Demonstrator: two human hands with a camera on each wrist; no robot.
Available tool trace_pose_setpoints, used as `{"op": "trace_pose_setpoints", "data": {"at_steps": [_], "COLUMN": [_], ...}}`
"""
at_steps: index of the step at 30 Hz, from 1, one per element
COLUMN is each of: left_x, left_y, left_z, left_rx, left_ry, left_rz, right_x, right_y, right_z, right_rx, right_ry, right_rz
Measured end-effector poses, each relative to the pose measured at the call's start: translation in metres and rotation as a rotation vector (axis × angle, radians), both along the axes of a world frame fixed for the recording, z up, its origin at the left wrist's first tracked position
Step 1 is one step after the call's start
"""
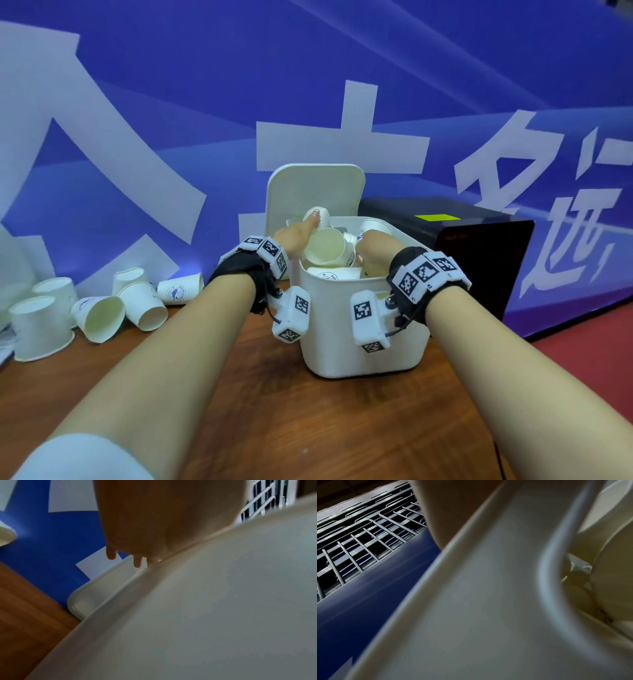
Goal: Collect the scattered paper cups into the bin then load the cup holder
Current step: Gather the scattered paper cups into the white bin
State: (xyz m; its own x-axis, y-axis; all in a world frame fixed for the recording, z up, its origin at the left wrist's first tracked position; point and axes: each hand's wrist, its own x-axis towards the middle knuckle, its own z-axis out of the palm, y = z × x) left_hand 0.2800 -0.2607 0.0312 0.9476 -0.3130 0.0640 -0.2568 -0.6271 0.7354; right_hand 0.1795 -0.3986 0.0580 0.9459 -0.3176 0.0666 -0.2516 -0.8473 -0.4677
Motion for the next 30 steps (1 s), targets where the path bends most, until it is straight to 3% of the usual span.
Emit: {"op": "trace_pose_setpoints", "data": {"at_steps": [3, 7, 16, 24, 30], "left_x": [-0.021, -0.037, -0.056, -0.059, -0.052], "left_y": [0.008, 0.02, 0.06, 0.124, 0.183], "left_z": [0.009, 0.022, 0.033, 0.02, -0.004], "left_rx": [-0.029, -0.038, -0.175, -0.483, -0.415], "left_ry": [0.035, -0.04, -0.212, -0.164, -0.18], "left_rz": [0.051, -0.051, -0.063, 0.186, 0.344], "right_x": [0.004, 0.007, -0.004, 0.008, 0.026], "right_y": [0.008, 0.019, 0.074, 0.132, 0.173], "right_z": [0.0, 0.001, 0.017, 0.008, -0.018], "right_rx": [0.029, -0.044, 0.008, 0.096, 0.066], "right_ry": [-0.115, -0.331, -0.617, -0.665, -0.62], "right_rz": [-0.057, -0.079, 0.074, 0.203, 0.294]}}
